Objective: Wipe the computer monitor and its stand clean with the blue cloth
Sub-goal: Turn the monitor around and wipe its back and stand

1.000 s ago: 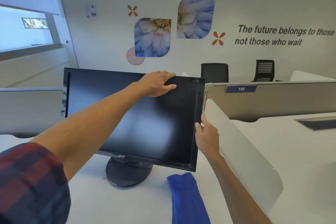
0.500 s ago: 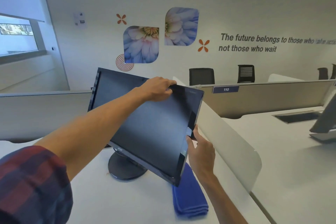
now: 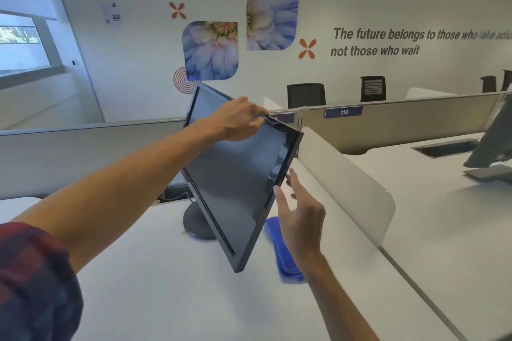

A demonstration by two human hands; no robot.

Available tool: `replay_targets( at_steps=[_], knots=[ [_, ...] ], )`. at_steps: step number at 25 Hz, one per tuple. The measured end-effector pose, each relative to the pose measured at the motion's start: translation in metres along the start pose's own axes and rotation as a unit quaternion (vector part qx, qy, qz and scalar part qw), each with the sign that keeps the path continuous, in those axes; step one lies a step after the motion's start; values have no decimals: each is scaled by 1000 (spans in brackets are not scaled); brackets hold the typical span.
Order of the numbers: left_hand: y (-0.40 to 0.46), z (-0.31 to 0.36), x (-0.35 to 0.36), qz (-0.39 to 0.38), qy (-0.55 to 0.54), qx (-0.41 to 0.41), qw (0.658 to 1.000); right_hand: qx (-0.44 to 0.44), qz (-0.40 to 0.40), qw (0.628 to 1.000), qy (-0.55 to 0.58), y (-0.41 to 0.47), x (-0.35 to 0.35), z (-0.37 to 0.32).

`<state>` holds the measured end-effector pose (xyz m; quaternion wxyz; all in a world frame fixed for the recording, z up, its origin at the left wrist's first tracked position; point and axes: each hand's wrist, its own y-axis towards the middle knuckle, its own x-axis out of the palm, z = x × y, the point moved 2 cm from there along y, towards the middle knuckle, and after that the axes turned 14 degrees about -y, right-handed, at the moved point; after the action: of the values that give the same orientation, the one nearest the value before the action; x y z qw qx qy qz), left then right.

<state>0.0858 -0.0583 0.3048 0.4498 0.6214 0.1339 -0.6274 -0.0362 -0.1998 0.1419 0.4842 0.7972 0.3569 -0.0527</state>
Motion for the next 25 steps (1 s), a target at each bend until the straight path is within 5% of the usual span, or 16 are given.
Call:
replay_targets(
  at_steps=[19,25],
  knots=[
    [-67,6,-39,8,-58,-16,998,-76,-40,993,76,-60,-10,-100],
    [-77,34,-35,33,3,-53,998,-79,-70,992,66,-39,-9,-55]
  ],
)
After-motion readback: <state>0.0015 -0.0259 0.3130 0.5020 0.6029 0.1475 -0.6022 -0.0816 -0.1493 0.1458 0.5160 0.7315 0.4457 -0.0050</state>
